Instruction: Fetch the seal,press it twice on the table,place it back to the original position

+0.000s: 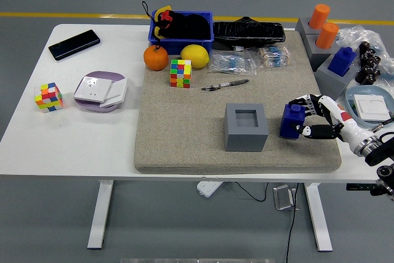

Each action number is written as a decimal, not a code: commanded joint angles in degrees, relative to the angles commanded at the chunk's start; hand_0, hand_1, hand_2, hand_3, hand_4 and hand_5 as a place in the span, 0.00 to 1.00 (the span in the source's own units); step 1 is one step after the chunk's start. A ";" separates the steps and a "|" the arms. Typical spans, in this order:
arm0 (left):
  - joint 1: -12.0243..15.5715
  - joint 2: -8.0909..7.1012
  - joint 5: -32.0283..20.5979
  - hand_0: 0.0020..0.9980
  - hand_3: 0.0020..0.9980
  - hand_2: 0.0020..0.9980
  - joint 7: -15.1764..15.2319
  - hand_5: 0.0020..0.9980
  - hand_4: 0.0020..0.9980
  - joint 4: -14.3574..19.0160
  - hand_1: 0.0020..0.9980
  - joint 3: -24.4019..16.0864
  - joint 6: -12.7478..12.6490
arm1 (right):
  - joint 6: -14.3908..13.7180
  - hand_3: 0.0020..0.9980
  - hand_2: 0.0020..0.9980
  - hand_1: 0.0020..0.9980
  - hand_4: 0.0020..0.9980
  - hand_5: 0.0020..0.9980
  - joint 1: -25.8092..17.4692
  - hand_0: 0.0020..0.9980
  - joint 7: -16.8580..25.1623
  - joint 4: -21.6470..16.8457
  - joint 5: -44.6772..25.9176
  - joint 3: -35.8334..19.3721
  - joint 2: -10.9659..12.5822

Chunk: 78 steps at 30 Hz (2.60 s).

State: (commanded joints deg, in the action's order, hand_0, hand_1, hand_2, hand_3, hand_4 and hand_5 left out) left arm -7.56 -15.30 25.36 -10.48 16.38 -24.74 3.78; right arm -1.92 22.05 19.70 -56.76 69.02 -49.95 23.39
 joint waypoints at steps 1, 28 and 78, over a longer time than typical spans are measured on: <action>-0.03 0.02 -0.01 0.74 0.75 0.68 0.01 0.31 0.68 -0.01 0.70 0.01 -0.01 | -0.04 0.44 0.46 0.45 0.73 0.00 -0.06 0.57 0.05 0.05 0.02 0.07 -0.02; -0.18 -0.02 -0.04 0.74 0.75 0.68 -0.01 0.30 0.68 -0.05 0.70 0.03 0.01 | -0.11 0.44 0.46 0.45 0.74 0.00 -0.51 0.56 -0.56 -9.27 1.58 -4.49 1.44; -0.21 -0.18 -0.49 0.74 0.75 0.68 -0.03 0.30 0.68 -0.07 0.70 0.85 0.17 | 0.67 0.44 0.45 0.45 0.75 0.00 7.78 0.55 0.03 -9.74 -5.15 10.19 -1.04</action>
State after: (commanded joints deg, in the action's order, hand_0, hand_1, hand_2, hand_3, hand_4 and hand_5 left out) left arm -7.77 -15.48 24.86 -10.51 16.30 -23.89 3.95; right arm -1.26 29.84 19.73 -66.49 63.87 -39.76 22.35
